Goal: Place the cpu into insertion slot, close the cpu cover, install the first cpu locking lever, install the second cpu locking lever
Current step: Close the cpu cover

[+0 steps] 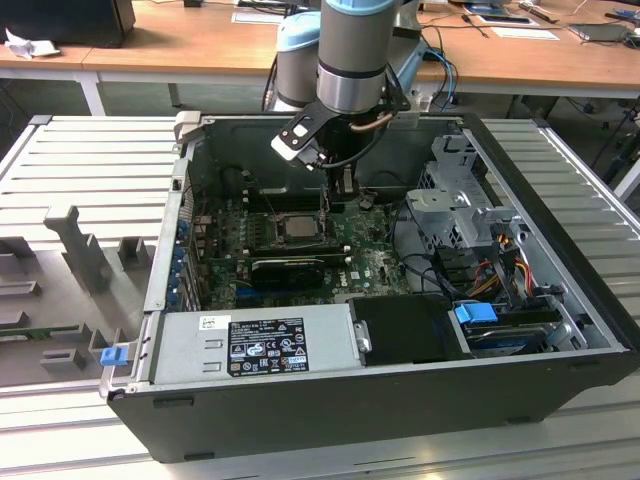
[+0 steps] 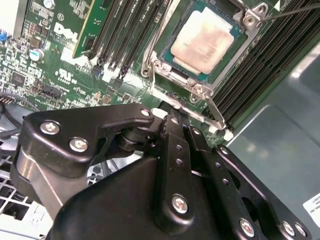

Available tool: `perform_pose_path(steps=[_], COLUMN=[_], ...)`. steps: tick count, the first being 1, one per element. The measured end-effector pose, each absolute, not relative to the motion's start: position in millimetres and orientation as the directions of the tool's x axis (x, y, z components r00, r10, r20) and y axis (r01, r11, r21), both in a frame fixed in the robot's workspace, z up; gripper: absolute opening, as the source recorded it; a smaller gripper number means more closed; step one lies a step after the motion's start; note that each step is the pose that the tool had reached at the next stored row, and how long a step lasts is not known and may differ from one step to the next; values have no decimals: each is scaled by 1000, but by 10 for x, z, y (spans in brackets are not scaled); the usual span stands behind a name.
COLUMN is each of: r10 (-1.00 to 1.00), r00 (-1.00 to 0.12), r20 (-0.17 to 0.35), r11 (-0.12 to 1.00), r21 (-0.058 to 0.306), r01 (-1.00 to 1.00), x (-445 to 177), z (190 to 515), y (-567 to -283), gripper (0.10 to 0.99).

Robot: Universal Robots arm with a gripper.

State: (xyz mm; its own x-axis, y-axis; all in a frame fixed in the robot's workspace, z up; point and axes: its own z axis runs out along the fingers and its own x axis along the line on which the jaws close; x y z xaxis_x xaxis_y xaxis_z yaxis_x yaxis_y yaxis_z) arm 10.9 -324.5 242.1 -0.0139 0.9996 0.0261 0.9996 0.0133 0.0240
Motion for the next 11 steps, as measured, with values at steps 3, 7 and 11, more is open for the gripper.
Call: perform_pose_path(steps=[3, 7, 11], r10=[1000, 999, 999], r00=[-14, -34, -43], r20=[26, 27, 28], r11=[13, 33, 42], r21=[24, 24, 24], r01=[1000, 999, 999], x=[36, -40, -182], z=[2409, 2281, 2275], y=[-3245, -3245, -3245], gripper=[106, 106, 106])
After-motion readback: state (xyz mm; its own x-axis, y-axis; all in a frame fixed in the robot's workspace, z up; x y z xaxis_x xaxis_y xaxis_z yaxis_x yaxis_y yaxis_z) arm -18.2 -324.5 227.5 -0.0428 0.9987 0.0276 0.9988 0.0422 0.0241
